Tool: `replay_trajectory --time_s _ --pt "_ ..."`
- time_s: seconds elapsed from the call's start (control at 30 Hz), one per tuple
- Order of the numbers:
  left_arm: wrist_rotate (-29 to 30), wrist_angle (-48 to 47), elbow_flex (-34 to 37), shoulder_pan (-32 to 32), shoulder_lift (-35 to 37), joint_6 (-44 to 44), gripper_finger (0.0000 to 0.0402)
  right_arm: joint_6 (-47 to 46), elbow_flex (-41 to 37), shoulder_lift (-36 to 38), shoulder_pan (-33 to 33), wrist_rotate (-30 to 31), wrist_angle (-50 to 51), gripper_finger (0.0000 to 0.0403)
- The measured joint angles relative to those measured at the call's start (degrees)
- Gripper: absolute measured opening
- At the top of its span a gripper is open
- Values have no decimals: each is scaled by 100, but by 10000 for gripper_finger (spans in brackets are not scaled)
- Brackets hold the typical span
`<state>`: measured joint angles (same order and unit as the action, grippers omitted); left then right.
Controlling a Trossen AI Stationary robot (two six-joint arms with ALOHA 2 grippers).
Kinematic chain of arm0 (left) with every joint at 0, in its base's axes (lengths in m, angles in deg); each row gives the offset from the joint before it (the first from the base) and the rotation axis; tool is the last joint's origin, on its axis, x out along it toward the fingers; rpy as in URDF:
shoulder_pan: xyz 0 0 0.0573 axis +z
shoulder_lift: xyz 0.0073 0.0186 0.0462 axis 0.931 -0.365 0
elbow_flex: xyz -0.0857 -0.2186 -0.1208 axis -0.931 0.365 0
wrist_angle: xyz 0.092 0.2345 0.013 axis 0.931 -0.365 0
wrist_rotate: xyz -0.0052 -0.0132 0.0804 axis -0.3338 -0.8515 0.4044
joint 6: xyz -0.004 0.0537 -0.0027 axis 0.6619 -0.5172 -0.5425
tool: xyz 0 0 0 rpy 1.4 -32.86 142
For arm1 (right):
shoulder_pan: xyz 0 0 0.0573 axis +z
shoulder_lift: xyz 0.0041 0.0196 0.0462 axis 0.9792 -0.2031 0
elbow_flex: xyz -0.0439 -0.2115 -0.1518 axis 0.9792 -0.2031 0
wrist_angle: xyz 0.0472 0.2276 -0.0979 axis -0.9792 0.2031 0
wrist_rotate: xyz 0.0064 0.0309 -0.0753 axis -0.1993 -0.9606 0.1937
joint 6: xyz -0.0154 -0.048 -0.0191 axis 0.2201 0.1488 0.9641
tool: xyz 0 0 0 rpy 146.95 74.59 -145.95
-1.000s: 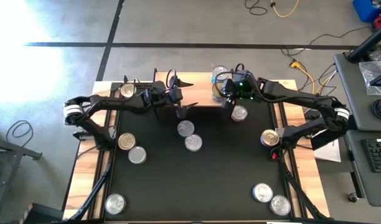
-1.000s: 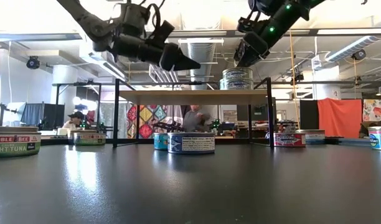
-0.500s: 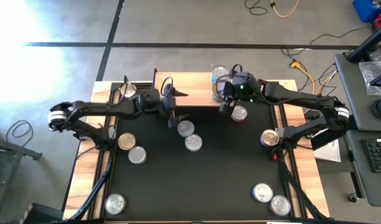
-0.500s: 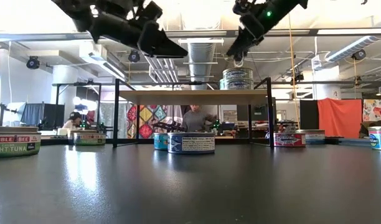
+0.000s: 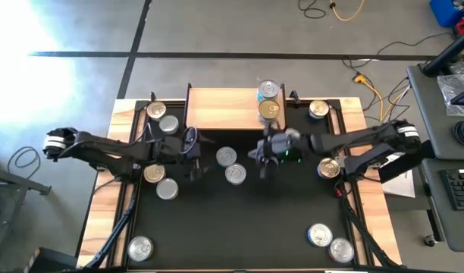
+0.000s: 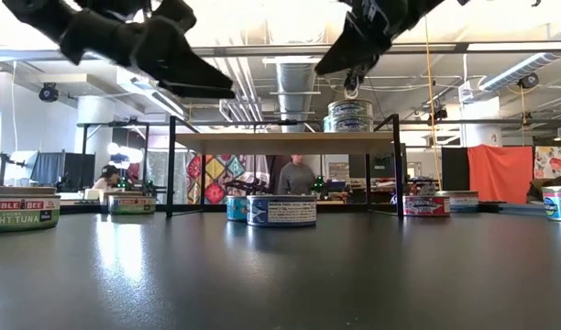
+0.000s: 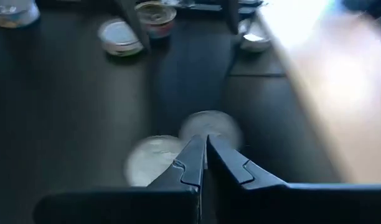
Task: Stack canned seafood by type on shelf
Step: Put the top dark blue tuna can on the shelf
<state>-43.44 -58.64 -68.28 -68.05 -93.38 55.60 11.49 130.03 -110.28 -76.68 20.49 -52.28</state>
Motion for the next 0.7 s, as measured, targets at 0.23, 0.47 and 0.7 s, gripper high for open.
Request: replay_trajectory --time_s 0.23,0.47,0.7 --pt "308 417 685 -850 185 732 400 -1116 -252 -1101 818 477 -879 12" --pt "1218 521 1003 -1906 80 1490 400 -1976 204 -2473 925 874 -841 12" --pt "1803 600 1182 -2675 -189 2425 400 -1957 971 -3196 916 961 -859 12"
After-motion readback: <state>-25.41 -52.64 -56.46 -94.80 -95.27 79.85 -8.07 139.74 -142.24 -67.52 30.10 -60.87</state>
